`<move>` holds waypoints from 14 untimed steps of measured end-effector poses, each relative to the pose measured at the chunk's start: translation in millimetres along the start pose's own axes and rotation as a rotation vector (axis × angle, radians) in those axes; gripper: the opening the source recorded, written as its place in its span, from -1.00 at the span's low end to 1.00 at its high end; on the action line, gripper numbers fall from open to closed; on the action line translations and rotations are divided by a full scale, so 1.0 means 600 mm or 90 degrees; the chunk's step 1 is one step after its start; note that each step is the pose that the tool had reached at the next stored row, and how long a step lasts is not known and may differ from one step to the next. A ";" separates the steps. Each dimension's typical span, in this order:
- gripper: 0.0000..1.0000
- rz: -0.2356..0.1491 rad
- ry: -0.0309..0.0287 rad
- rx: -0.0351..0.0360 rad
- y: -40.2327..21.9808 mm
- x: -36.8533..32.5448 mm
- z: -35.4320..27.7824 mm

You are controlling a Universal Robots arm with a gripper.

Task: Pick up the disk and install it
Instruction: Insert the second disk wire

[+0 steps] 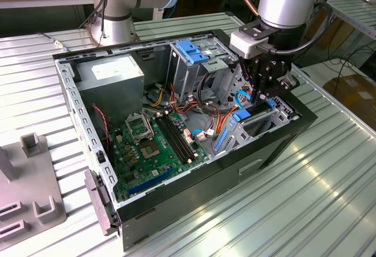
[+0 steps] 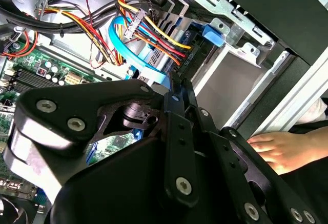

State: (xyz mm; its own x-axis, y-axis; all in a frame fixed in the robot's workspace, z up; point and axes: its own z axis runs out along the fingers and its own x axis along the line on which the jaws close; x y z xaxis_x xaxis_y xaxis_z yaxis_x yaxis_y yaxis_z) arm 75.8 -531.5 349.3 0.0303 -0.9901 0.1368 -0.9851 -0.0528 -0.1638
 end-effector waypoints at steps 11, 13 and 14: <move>-0.68 0.000 0.0001 0.0009 0.000 0.000 0.000; -0.68 0.000 0.0001 0.0026 0.000 0.000 0.000; -0.68 0.001 0.0002 0.0042 0.000 0.000 0.000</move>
State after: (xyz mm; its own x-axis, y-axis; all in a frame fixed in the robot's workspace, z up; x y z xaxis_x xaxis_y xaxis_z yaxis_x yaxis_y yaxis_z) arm 75.7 -531.5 349.3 0.0294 -0.9901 0.1370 -0.9840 -0.0528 -0.1703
